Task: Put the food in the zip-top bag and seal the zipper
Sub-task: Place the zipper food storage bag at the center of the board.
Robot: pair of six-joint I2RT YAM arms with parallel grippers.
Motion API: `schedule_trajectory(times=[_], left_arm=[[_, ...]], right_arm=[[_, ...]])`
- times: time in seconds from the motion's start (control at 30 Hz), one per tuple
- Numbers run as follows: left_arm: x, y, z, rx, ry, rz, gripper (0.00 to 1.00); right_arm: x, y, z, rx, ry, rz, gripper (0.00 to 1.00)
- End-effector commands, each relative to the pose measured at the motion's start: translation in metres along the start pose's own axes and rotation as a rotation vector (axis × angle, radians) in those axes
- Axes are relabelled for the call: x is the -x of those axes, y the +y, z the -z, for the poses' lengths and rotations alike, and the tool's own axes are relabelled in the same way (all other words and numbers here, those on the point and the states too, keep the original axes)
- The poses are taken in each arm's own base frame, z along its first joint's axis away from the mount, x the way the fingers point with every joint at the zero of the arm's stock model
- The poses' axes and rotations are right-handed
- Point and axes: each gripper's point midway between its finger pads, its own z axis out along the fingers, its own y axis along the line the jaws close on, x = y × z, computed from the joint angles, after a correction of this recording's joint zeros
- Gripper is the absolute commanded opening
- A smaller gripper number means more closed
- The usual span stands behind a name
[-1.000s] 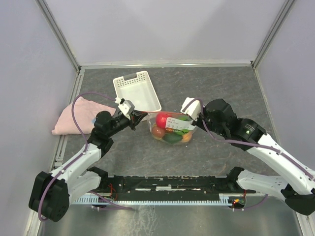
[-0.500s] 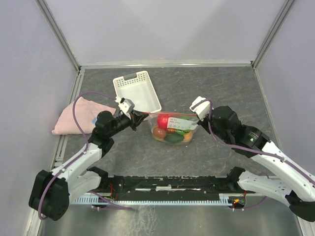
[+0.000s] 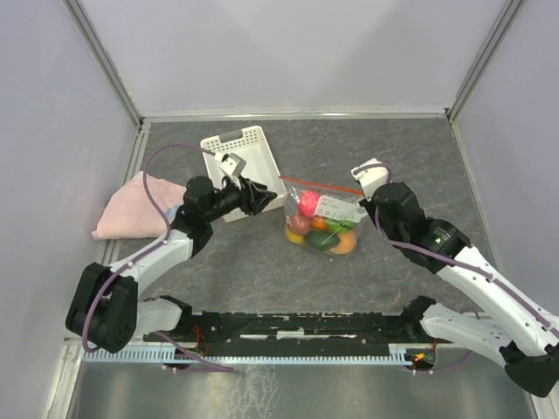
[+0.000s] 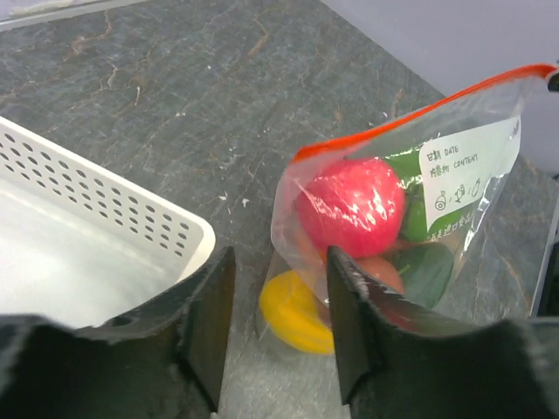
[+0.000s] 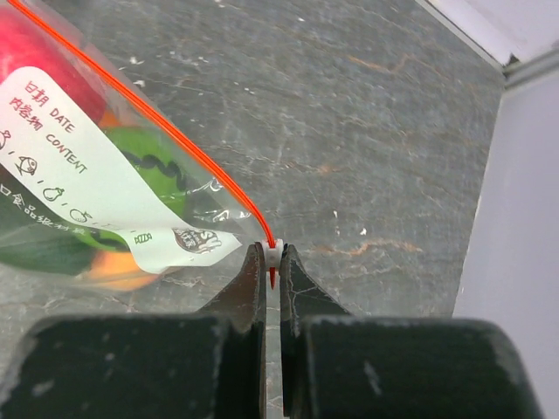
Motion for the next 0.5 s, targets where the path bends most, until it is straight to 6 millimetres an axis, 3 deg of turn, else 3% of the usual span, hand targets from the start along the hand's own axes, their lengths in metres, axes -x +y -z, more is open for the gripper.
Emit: schedule_trajectory(times=[0.0, 0.13, 0.33, 0.47], left_arm=[[0.041, 0.004, -0.012, 0.047, -0.100, 0.078, 0.58], [0.048, 0.016, -0.002, 0.157, -0.125, 0.143, 0.68], [0.046, 0.032, 0.034, 0.376, -0.126, 0.269, 0.74], [0.052, 0.024, 0.063, 0.428, -0.174, 0.348, 0.81]], right_arm=[[0.000, -0.029, 0.000, -0.126, 0.009, -0.110, 0.02], [-0.020, -0.046, -0.007, -0.222, 0.097, -0.124, 0.02], [-0.042, -0.055, -0.012, -0.338, 0.155, -0.249, 0.03], [-0.059, -0.054, -0.017, -0.409, 0.166, -0.359, 0.06]])
